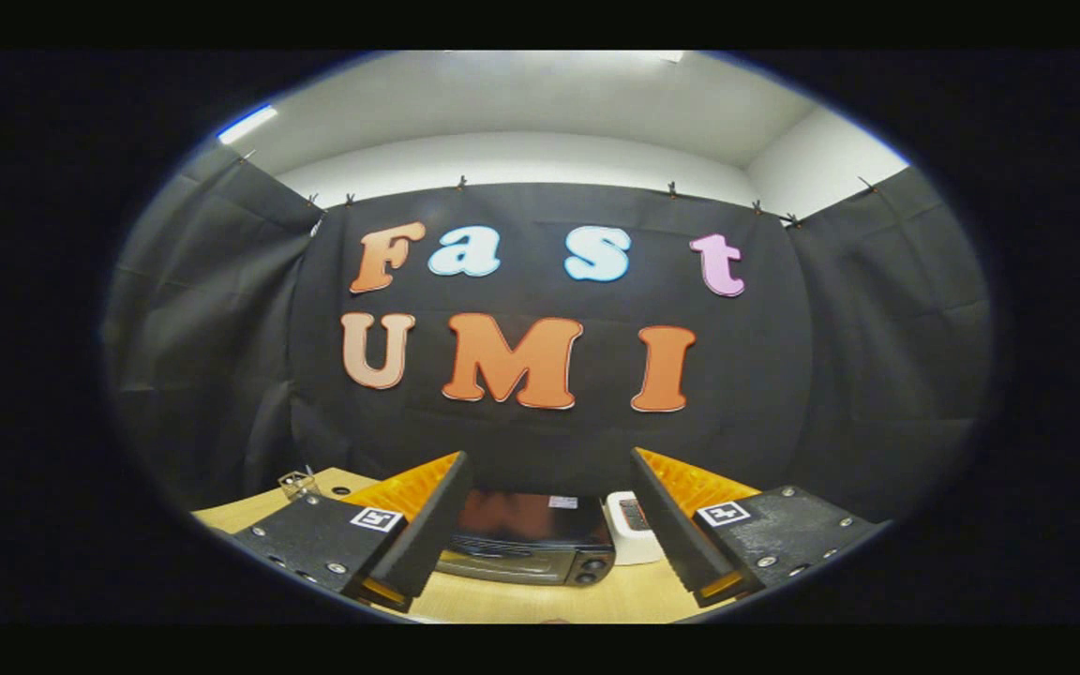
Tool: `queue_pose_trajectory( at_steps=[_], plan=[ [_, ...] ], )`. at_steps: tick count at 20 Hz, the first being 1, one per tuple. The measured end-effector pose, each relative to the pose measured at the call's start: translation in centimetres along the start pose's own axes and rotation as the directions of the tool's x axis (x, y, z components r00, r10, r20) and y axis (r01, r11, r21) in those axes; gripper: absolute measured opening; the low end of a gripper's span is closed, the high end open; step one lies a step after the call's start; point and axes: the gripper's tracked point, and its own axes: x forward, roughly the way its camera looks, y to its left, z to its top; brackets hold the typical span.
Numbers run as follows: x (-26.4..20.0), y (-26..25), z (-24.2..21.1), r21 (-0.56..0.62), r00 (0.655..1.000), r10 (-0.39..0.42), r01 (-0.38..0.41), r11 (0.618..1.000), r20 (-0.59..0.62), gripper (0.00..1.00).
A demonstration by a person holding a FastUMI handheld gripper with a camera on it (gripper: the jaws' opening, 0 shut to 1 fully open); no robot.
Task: Open the toaster oven, put the food inside, and close the toaster oven door.
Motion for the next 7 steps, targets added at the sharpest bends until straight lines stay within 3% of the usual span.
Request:
queue_pose_trajectory(
  at_steps=[3, 7],
  plan=[
    [-1.2, -1.6, -0.1, -0.013, 1.0, -0.025, 0.025, 1.0, -0.001, 0.98],
    [-2.3, -2.1, -1.1, 0.054, 0.999, -0.04, 0.041, 0.998, -0.01, 0.98]
  ],
)
